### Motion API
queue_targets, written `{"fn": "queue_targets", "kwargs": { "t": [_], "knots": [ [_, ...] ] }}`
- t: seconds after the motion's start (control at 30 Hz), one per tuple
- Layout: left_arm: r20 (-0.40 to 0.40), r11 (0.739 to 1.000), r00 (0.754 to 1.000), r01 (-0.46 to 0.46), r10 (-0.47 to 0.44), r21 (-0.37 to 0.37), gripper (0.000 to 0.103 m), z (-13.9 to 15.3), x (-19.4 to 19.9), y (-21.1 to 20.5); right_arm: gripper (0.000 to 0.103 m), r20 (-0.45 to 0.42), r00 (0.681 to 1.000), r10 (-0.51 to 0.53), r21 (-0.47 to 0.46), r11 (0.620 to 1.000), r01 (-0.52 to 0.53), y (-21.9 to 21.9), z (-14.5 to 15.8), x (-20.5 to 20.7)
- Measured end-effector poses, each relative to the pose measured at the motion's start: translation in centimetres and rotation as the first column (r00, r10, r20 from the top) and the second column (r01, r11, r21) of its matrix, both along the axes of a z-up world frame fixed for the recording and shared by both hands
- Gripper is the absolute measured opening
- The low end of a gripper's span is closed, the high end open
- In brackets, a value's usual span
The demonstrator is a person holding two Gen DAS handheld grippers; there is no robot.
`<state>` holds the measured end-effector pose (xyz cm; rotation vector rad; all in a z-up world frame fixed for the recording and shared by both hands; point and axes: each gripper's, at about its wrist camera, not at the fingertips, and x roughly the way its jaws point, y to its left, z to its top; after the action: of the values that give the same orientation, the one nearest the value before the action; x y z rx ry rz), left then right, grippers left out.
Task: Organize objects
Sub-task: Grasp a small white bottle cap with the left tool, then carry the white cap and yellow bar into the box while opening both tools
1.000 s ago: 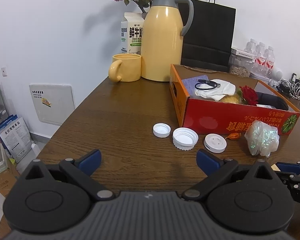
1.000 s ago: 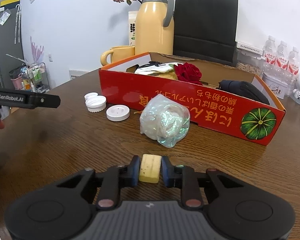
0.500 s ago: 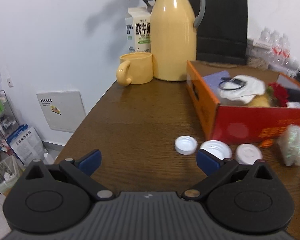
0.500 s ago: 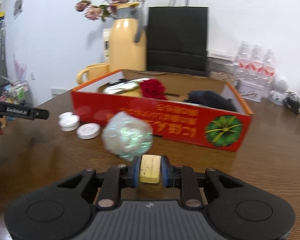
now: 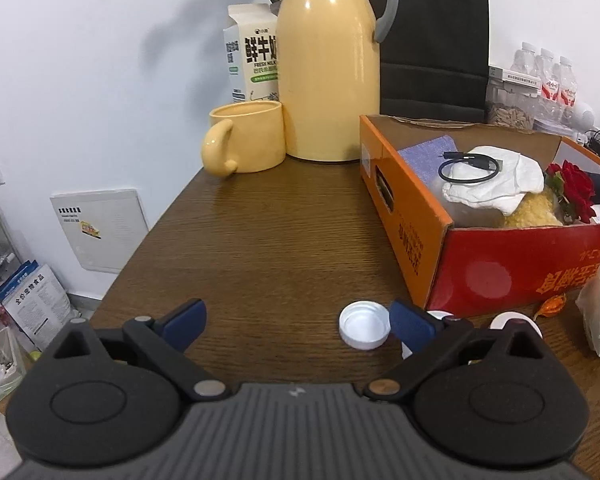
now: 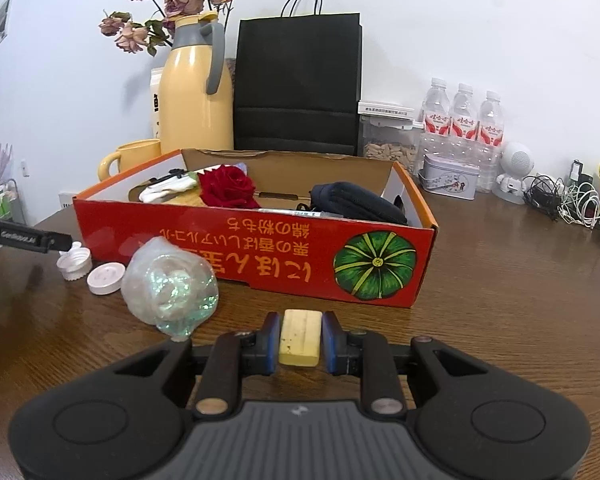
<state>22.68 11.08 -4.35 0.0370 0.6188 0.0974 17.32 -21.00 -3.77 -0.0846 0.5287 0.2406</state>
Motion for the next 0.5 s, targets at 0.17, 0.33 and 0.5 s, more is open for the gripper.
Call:
{"fn": "queue_targets", "kwargs": {
  "t": [0.17, 0.33, 0.5],
  "knots": [
    [-0.006, 1.0, 1.0, 0.013, -0.013, -0.01, 0.099, -0.25, 0.56, -0.22, 0.021, 0.002, 1.0, 0.003, 0.006, 1.0, -0.003, -0.02, -0.02, -0.11],
    [-0.031, 0.999, 0.999, 0.041, -0.042, -0.036, 0.077, -0.54, 0.83, -0.31, 0.021, 0.0, 1.0, 0.007, 0.01, 1.0, -0.007, -0.01, -0.02, -0.11],
    [-0.024, 0.996, 0.997, 0.076, -0.077, -0.05, 0.041, -0.56, 0.51, -0.54, 0.021, 0.0, 1.0, 0.007, 0.012, 1.0, -0.007, -0.03, -0.03, -0.12]
  ]
}}
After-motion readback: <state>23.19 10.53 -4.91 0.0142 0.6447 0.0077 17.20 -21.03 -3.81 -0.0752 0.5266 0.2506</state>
